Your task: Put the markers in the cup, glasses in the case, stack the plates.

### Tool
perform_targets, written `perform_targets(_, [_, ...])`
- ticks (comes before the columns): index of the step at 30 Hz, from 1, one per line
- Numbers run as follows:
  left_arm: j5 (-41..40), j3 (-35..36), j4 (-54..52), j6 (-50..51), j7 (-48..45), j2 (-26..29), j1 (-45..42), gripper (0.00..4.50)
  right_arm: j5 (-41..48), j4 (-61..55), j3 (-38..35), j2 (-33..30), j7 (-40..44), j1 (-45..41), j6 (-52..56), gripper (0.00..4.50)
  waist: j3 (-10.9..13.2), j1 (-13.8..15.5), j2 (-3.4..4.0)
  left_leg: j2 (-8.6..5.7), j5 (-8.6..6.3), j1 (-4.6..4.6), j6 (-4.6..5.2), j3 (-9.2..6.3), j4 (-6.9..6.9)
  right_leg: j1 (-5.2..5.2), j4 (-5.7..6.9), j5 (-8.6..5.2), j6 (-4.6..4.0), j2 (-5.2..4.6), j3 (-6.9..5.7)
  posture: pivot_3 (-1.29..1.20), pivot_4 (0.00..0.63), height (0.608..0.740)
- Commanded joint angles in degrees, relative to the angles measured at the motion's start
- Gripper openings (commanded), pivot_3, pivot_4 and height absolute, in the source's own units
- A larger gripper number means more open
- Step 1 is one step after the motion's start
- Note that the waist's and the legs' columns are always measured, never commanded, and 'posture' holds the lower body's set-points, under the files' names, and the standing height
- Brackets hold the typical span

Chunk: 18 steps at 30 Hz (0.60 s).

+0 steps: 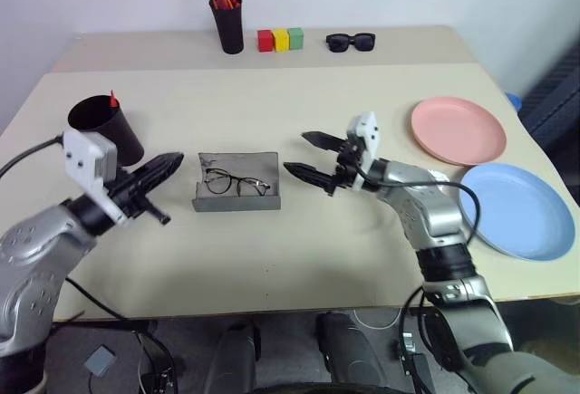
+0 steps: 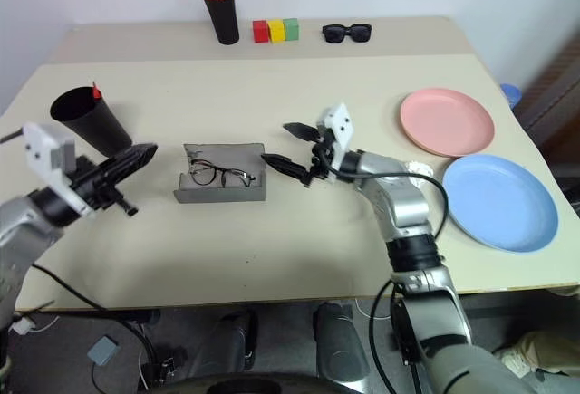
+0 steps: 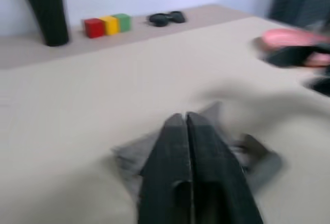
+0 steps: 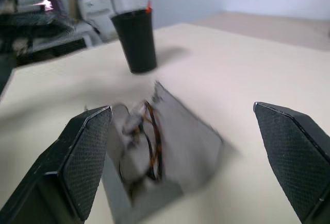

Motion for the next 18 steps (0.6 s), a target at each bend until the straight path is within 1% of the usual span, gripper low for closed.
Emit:
perform_targets(1, [7.16,-6.62,5.93,1.57,0.83,2.63,-8.96,0.02,0.24,-8.12,0.2,-1.74,-2.34,3.28,1.38,4.5,0.0,0.07,-0.01,0.0,0.0,0.0,0.0,0.03,0.01,0.0,0.0,0.0,0.0,-0.01,0.03,0.0,0.15,0.74])
perform_targets(3, [10.05,-11.06,10.8,1.94,-1.66,3.79,-15.96,0.02,0.44,-10.95,-0.03,-2.3,-4.37,5.82,2.41,4.5,-0.01,0.09,-0.02,-0.01,0.0,-0.01,0.0,0.01,0.05,0.01,-0.02,0.0,0.01,0.02,0.02,0.0,0.15,0.74])
perform_targets(5, [13.39,-15.55,15.07,3.08,-4.07,5.12,-20.99,0.02,0.6,-12.64,0.08,-2.56,-5.67,7.28,3.08,4.5,-0.01,-0.07,-0.03,-0.01,0.0,-0.03,0.0,0.0,0.04,0.01,-0.02,-0.01,0.02,0.03,0.01,0.0,0.15,0.74])
perform_targets(7, [18.84,-21.81,21.34,2.9,-7.15,6.09,-27.1,0.02,0.56,-14.21,0.4,-2.5,-7.07,8.58,3.57,4.5,-0.01,-0.12,-0.02,-0.01,0.0,-0.02,0.0,0.03,0.01,0.0,-0.03,-0.01,0.04,0.02,0.04,0.0,0.15,0.74])
perform_targets(9, [23.2,-27.04,28.41,0.95,-10.91,5.2,-33.46,0.02,0.4,-15.77,0.91,-2.53,-8.24,9.98,3.72,4.5,-0.01,-0.03,-0.02,-0.01,0.0,-0.01,0.0,0.03,-0.02,-0.04,0.01,-0.02,0.04,0.04,0.04,0.0,0.15,0.74])
perform_targets(11, [26.86,-30.62,34.62,-1.51,-13.73,3.86,-37.99,0.02,0.58,-16.92,1.21,-2.5,-9.13,10.99,3.99,4.5,-0.01,-0.07,-0.02,0.0,0.0,-0.03,0.0,-0.01,-0.03,-0.04,0.02,-0.02,0.04,0.09,0.03,0.0,0.15,0.74])
perform_targets(15, [33.17,-35.25,45.26,-6.22,-17.84,1.09,-44.17,0.02,0.48,-18.97,1.41,-3.25,-10.18,13.05,4.02,4.5,-0.01,-0.04,-0.02,0.0,0.0,-0.09,0.0,-0.01,0.01,-0.05,0.0,-0.03,0.06,0.08,0.03,0.0,0.15,0.74])
perform_targets(18, [36.8,-37.38,53.83,-10.85,-20.9,-1.44,-48.02,0.02,-0.29,-20.04,1.94,-4.52,-10.2,15.23,3.25,4.5,-0.01,0.0,-0.02,0.0,0.0,-0.14,0.0,-0.02,0.01,-0.1,0.01,-0.03,0.07,0.08,0.03,0.0,0.15,0.74])
